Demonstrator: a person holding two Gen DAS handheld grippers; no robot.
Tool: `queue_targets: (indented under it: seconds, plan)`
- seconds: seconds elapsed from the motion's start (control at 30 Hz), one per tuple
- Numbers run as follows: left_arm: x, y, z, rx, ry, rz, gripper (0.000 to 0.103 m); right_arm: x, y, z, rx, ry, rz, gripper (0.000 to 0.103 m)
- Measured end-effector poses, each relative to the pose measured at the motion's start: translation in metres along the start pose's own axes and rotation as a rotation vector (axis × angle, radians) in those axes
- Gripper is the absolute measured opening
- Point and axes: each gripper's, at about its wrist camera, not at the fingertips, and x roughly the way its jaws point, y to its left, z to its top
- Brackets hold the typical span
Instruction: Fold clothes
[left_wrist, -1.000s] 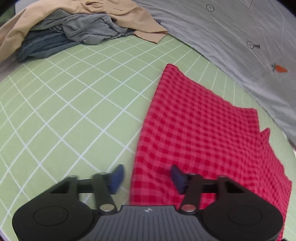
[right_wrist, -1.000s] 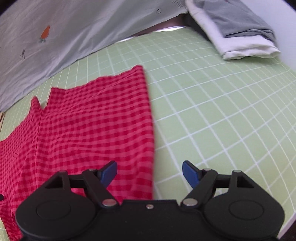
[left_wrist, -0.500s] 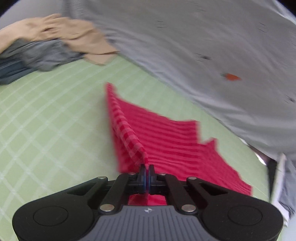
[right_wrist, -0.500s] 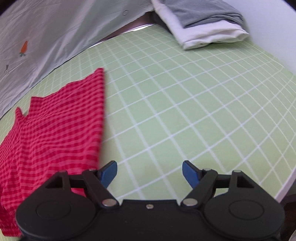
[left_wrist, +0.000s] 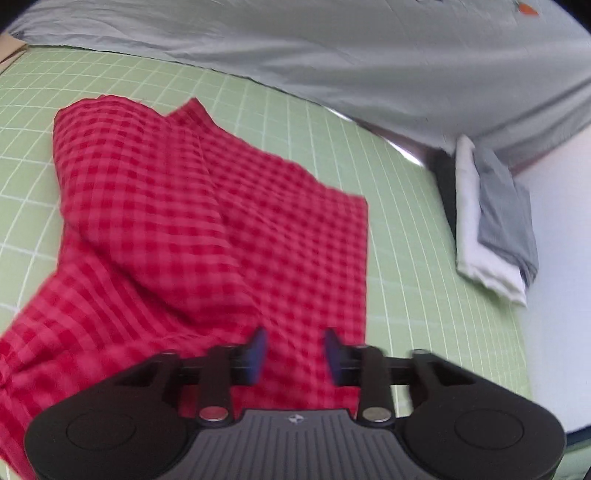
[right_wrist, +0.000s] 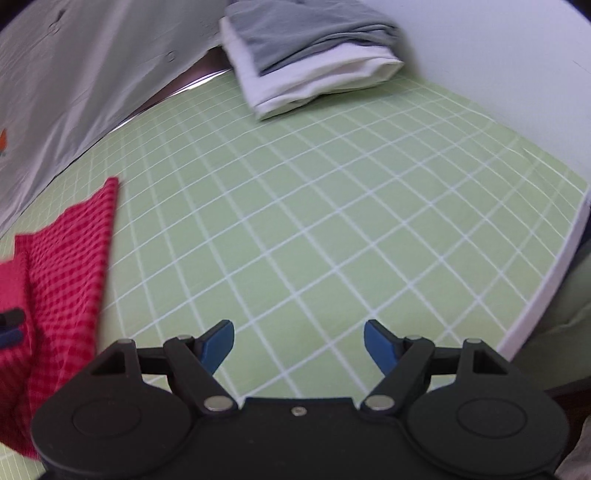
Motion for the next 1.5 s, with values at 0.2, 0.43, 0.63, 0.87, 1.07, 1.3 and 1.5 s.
queue_targets:
  seconds: [0.2,0.43,0.63,0.87,1.07,1.3,1.5]
  plan:
    - [-0.047,0.038,0.005,-0.083,-0.103,0.017,0.073,0.002,0.016,-0.007,0.012,0.004,0.032,0.078]
    - [-0.108,0.108,0.004,-0.16,-0.179,0.197,0.077,-0.001,0.094,-0.019,-0.065,-0.022,0.13,0.078]
    - [-0.131,0.164,0.005,-0.204,-0.149,0.286,0.078,-0.006,0.166,-0.036,-0.129,-0.046,0.21,0.078]
    - [-0.15,0.215,0.009,-0.18,-0.109,0.304,0.081,-0.009,0.222,-0.058,-0.12,-0.031,0.273,0.075]
    - [-0.16,0.249,0.014,-0.177,-0.09,0.314,0.081,-0.01,0.258,-0.08,-0.099,0.018,0.34,0.049]
    - [-0.165,0.261,0.016,-0.199,-0.092,0.306,0.081,-0.013,0.279,-0.088,-0.137,0.032,0.413,0.002]
    - [-0.154,0.241,0.015,-0.217,-0.092,0.278,0.081,-0.036,0.264,-0.073,-0.17,-0.052,0.431,0.001]
